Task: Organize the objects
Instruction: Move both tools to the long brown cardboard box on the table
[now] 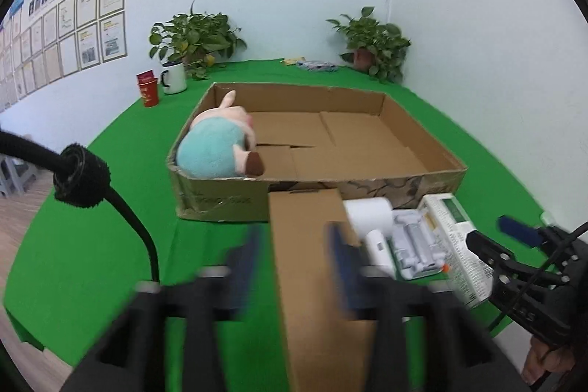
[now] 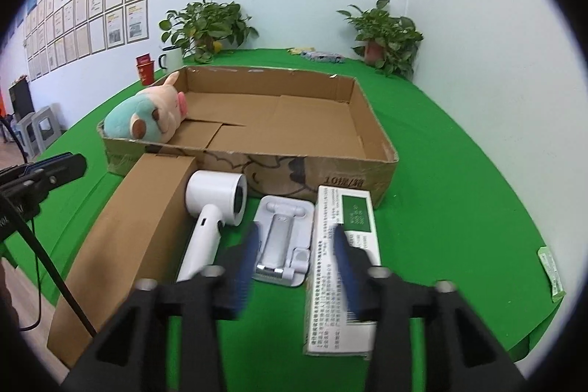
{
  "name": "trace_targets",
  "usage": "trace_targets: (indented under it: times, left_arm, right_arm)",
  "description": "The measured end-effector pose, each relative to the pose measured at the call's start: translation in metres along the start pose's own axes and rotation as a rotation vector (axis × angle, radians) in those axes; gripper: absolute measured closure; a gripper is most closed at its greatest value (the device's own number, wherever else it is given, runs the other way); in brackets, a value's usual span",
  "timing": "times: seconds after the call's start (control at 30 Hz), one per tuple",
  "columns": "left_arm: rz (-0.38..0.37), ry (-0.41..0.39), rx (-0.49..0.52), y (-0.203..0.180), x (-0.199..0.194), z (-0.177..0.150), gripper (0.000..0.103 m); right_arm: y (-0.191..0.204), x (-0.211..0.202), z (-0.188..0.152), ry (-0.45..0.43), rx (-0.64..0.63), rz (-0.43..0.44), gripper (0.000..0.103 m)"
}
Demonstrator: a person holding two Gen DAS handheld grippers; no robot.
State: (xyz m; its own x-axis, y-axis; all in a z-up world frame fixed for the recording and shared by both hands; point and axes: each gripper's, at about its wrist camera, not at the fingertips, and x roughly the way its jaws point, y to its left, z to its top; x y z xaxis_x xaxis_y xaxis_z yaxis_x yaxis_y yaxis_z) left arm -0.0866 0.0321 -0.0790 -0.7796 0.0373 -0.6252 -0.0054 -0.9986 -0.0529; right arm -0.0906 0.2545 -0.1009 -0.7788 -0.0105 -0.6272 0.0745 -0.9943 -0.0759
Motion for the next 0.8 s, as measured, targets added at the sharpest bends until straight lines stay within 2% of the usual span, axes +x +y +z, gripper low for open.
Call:
trace_targets:
  times: [0.03,0.07,0.2,0.27,0.37,0.43,0.53,0.63,0.7,0.8]
  left_arm:
    - [0.035,0.004,-0.003,0.002,0.001,-0.002,0.003]
    - [0.045,0.002,-0.011,0.005,0.000,-0.003,0.003]
    - [-0.032,0.040,-0.052,0.018,0.001,-0.009,0.003]
    - [-0.065,0.041,-0.061,0.020,0.000,-0.011,0.003]
    - [-0.106,0.049,-0.063,0.022,0.001,-0.013,0.003]
    - [-0.133,0.072,-0.067,0.024,0.002,-0.014,0.005]
    - [-0.184,0.123,-0.083,0.029,0.008,-0.020,0.008]
    - [-0.247,0.181,-0.102,0.033,0.016,-0.028,0.021]
    - [-0.298,0.224,-0.120,0.034,0.025,-0.035,0.036]
    - [-0.383,0.311,-0.157,0.035,0.040,-0.045,0.050]
  right_arm:
    - [-0.001,-0.001,-0.001,-0.003,0.013,0.022,0.029]
    - [-0.002,-0.002,-0.002,-0.012,0.031,0.051,0.023]
    - [-0.005,-0.007,-0.003,-0.046,0.070,0.136,0.020]
    - [-0.004,-0.006,-0.003,-0.034,0.068,0.195,0.020]
    - [0.002,-0.009,-0.005,-0.025,0.044,0.313,0.017]
    - [0.009,-0.015,-0.009,-0.022,0.005,0.423,0.017]
    - [0.027,-0.017,-0.020,0.058,-0.054,0.591,0.017]
    - [0.051,-0.017,-0.034,0.135,-0.109,0.615,0.017]
    - [0.066,-0.018,-0.041,0.164,-0.139,0.593,0.017]
    - [0.082,-0.017,-0.045,0.188,-0.159,0.537,0.017]
